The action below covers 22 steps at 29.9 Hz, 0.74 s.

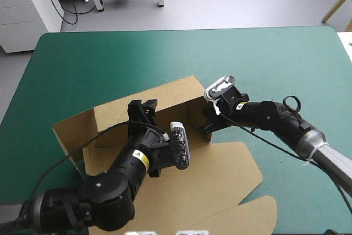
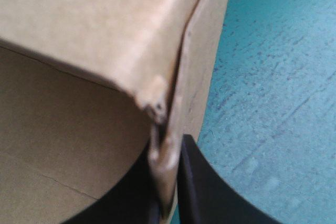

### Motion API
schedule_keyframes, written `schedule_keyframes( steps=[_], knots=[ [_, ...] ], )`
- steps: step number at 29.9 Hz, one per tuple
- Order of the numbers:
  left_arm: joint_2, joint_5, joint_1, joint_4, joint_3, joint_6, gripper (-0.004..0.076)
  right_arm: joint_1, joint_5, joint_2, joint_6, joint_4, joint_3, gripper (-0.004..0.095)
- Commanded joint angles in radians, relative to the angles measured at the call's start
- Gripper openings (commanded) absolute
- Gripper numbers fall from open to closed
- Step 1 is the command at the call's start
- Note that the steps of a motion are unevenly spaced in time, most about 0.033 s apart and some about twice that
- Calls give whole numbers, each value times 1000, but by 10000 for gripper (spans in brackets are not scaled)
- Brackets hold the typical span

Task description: Fold the box

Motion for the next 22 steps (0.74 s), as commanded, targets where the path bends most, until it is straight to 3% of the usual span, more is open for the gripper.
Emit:
schedule_keyframes(
  steps=[1, 9, 17, 22],
  knots=[
    [-30, 8, 37, -156, -167, 144, 531, 3, 0, -38, 0, 12, -29, -19],
    [-30, -4, 268, -302, -397, 230, 285, 3, 0, -38, 2, -3, -29, -19],
    [-30, -4, 669, -537, -537, 320, 29, 3, 0, -38, 4, -4, -29, -19],
    [-30, -12, 924, -611, -538, 323, 8, 3, 0, -38, 4, -5, -29, -19]
  ],
)
